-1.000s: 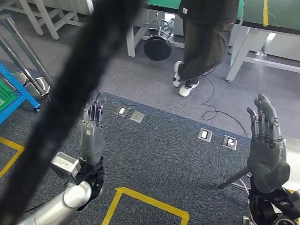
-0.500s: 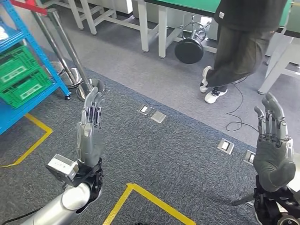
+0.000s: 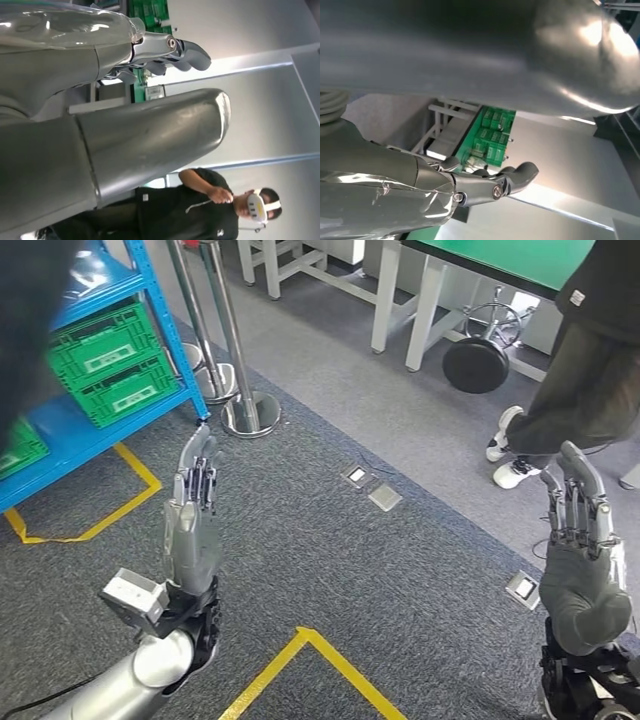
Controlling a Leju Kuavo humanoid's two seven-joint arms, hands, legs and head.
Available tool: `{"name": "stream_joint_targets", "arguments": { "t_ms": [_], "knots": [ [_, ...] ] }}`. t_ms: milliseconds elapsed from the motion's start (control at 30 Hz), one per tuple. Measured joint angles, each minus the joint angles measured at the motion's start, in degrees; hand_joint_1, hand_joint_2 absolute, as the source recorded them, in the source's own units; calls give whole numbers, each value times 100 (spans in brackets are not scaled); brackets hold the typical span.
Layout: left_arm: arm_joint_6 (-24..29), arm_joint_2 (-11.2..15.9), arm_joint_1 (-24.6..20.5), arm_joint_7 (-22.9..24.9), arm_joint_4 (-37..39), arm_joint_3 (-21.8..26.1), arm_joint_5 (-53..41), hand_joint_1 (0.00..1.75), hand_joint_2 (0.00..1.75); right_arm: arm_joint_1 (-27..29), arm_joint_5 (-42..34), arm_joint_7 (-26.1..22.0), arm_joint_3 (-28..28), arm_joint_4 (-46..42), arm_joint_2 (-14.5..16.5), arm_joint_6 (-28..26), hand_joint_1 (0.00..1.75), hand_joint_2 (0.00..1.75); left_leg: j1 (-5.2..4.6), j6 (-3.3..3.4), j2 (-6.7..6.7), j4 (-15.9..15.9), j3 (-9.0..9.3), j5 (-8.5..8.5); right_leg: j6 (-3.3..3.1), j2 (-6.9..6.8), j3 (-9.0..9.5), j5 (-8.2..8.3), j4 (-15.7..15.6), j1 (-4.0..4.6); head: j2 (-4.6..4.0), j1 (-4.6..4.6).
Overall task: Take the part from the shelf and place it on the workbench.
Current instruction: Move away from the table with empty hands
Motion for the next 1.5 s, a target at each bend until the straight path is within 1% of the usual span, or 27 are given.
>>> {"name": "stream_joint_targets", "arguments": {
  "t_ms": [67, 100, 133, 200, 267, 333, 367, 433, 500, 567, 600, 667, 733, 800, 867, 933, 1000, 1067, 1100, 1133, 1167, 1233, 1300, 1367, 1400, 1433, 1500],
  "knots": [
    [-8, -5, 8, 0, 0, 0, 2, 0, 0, 27, 0, 4, -8, 2, -1, 1, 0, 0, -9, 7, -154, 4, 8, -2, 2, 65, -335, -136, 602, 1, 0, 14],
    [-8, -7, 11, 0, 0, 0, 2, 0, 0, 35, 0, 4, -10, 2, -1, 1, 0, 0, -13, 7, -237, 6, 19, -3, -9, 75, -347, -22, 559, 0, 0, 16],
    [-8, -8, 12, 0, 0, 0, 2, 0, 0, 38, 0, 4, -13, 2, -1, 2, 0, 0, -14, 5, -324, 7, 34, -5, -27, 101, -244, 197, 273, 0, 0, 19],
    [-8, -11, 11, 0, -1, 0, 2, 0, 0, 37, 0, 4, -19, 2, -1, 2, 0, 0, -20, -12, -490, 13, 54, -9, -77, 349, 108, 645, -598, -15, 0, 29],
    [-9, -14, 5, 0, -2, 0, 2, 0, 0, 37, 0, 3, -23, 1, -1, 2, 0, 0, -8, -60, -641, 28, 16, 4, -111, 588, 349, 789, -1117, -26, 0, 34],
    [-9, -14, 9, 0, -4, 0, 2, 0, 0, 35, 0, 2, -25, 0, -1, 2, 0, 0, 15, -138, -789, 22, -43, 41, -143, 536, 411, 772, -1186, -24, 0, 32],
    [-9, -11, 16, 0, -7, 0, 2, 0, 0, 29, 0, 3, -25, 0, 0, 2, 0, 0, 13, -172, -752, 35, -63, 38, -169, 457, 419, 788, -1203, -28, 0, 30],
    [-9, -4, 15, 0, -11, 0, 1, 0, 0, 20, 0, 1, -27, -1, 0, 2, 0, 0, -18, -223, -419, 328, -217, -149, -229, 288, 442, 818, -1249, -53, 0, -8],
    [-9, -3, 11, 0, -11, 0, 1, 0, 0, 30, 0, 1, -32, -1, -1, 2, 0, 0, -8, -265, -57, 1087, -597, -531, -264, 118, 439, 821, -1260, -43, 0, -45],
    [-9, -3, 19, 0, -11, 0, 2, 0, 0, 53, 0, 4, -34, 1, -1, 6, 0, 0, 28, -304, 16, 1779, -955, -754, -270, -62, 434, 812, -1258, -36, 0, -60],
    [-9, -2, 22, 0, -11, 0, 2, 0, 0, 61, 0, 4, -34, 2, 0, 8, 0, 0, 41, -318, 29, 1830, -985, -710, -267, -151, 435, 804, -1258, -36, 0, -70],
    [-9, -1, 25, 0, -11, 0, -3, 0, 0, 67, -1, 5, -36, 2, 0, 13, 0, 0, 54, -322, 122, 1222, -660, -359, -244, -305, 461, 779, -1257, -38, 0, -100],
    [-8, -1, 24, 0, -11, 0, -11, 0, 0, 65, -3, -1, -41, 2, 1, 33, 0, 0, 29, -281, 400, 370, -190, -69, -195, -423, 505, 738, -1254, -13, 0, -131],
    [-7, -1, 26, 0, -12, -1, -16, 0, 0, 61, -11, -10, -51, 2, 1, 59, 0, 0, -13, -212, 515, 33, -13, -18, -139, -527, 548, 700, -1256, 26, 0, -109],
    [-8, 0, 35, 0, -16, -2, -17, 0, 0, 57, -18, -15, -57, 2, 0, 74, 0, 0, -16, -142, 363, 20, -15, -13, -80, -610, 585, 662, -1260, 28, 0, -78],
    [-9, 0, 45, -1, -24, -1, -19, 0, 0, 54, -20, -20, -62, 2, 2, 83, 0, 0, 17, -83, 228, -3, 4, 4, -24, -400, 519, 490, -1055, 3, 0, -51],
    [-9, -6, 49, -1, -28, -2, -20, 0, 0, 62, -21, -26, -68, 5, 2, 87, 0, 0, 32, -38, 89, -11, 12, 13, 0, -56, 192, 103, -321, -11, 0, -8],
    [-9, -11, 52, 0, -28, -2, -18, 0, 0, 80, -27, -28, -71, 15, 2, 96, 0, 0, 22, -19, -75, -8, 11, 15, -3, 60, -207, -181, 487, -9, 0, 10],
    [-9, -12, 54, 0, -28, -2, -18, 0, 0, 85, -33, -28, -72, 24, 2, 104, 0, 0, 18, -17, -164, -6, 15, 15, -11, 70, -294, -155, 621, -9, 0, 14],
    [-9, -12, 56, 0, -28, -2, -19, 0, 0, 87, -39, -28, -73, 33, 2, 114, 0, 0, 17, -18, -254, -4, 26, 15, -24, 78, -267, -9, 506, -10, 0, 16],
    [-9, -11, 56, 0, -28, -2, -22, 0, 0, 83, -48, -29, -73, 40, 2, 126, 0, 0, 17, -22, -345, -1, 40, 13, -44, 123, -133, 236, 156, -13, 0, 21],
    [-8, -10, 53, 6, -29, -2, -32, 0, 0, 69, -63, -33, -74, 50, 2, 149, 0, 0, 14, -45, -510, 16, 40, 9, -84, 429, 201, 653, -691, -37, 0, 36],
    [-2, -9, 48, 20, -31, -1, -45, 0, 0, 58, -79, -39, -74, 60, 3, 169, 0, 0, 26, -106, -661, 36, -23, 30, -107, 671, 376, 757, -1107, -48, 0, 42],
    [13, 1, 50, 28, -39, -1, -60, 0, 0, 49, -85, -44, -74, 67, 3, 181, 0, 0, 46, -192, -813, 32, -87, 73, -136, 581, 420, 748, -1158, -45, 0, 41],
    [21, 10, 55, 29, -45, -1, -67, 0, 0, 40, -85, -44, -74, 68, 4, 186, 0, 0, 40, -228, -774, 57, -114, 60, -162, 501, 434, 763, -1179, -52, 0, 44],
    [25, 20, 53, 31, -51, -1, -71, 0, 0, 29, -85, -46, -74, 69, 5, 190, 0, 0, 28, -263, -637, 167, -174, -8, -189, 414, 448, 777, -1201, -64, 0, 27],
    [28, 30, 47, 33, -58, -1, -75, 0, 0, 21, -85, -47, -73, 77, 7, 195, 0, 0, 14, -321, -204, 785, -477, -340, -232, 230, 465, 788, -1225, -61, 0, -7]
  ]
}}
